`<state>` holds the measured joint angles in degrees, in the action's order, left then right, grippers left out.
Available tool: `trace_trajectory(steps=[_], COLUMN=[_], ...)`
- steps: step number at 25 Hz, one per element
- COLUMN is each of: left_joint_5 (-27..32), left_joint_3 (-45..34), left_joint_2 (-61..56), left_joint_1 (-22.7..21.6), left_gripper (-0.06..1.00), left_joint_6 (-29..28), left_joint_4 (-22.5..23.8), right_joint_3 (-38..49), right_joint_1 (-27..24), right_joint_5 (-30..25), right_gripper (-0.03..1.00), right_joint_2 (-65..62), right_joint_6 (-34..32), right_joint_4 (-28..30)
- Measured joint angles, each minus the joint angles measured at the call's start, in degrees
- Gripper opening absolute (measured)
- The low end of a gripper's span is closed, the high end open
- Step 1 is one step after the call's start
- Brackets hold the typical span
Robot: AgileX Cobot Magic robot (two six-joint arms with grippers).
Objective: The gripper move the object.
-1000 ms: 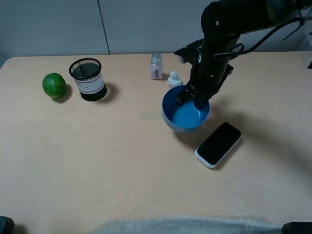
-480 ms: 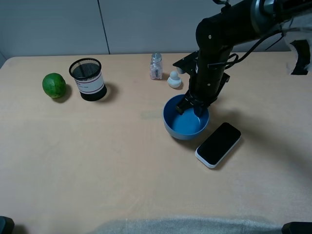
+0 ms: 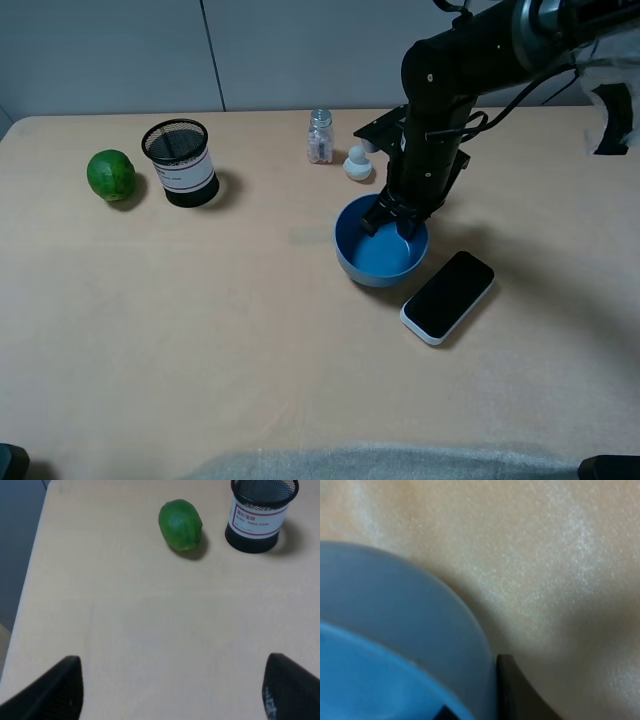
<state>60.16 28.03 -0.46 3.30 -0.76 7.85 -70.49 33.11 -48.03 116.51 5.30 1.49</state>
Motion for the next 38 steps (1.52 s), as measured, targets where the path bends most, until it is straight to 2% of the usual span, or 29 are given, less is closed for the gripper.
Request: trace_trajectory(steps=[29, 32, 38], left_joint_5=[0.0, 0.0, 0.0], left_joint_3=[0.0, 0.0, 0.0], left_joint_2=[0.0, 0.0, 0.0], left_joint_1=[0.0, 0.0, 0.0], left_gripper=[0.80, 0.80, 0.80], left_joint_6=[0.0, 0.0, 0.0], left_joint_4=[0.0, 0.0, 0.0], right_joint_3=[0.0, 0.0, 0.0], right_joint_1=[0.0, 0.0, 0.0], right_joint_5=[-1.6, -1.6, -1.6], right_gripper=[-0.01, 0.05, 0.25], right_joint_2=[0.8, 1.9, 2.1], right_joint_6=[0.5, 0.5, 0.5], right_joint_4=[0.0, -0.1, -0.1])
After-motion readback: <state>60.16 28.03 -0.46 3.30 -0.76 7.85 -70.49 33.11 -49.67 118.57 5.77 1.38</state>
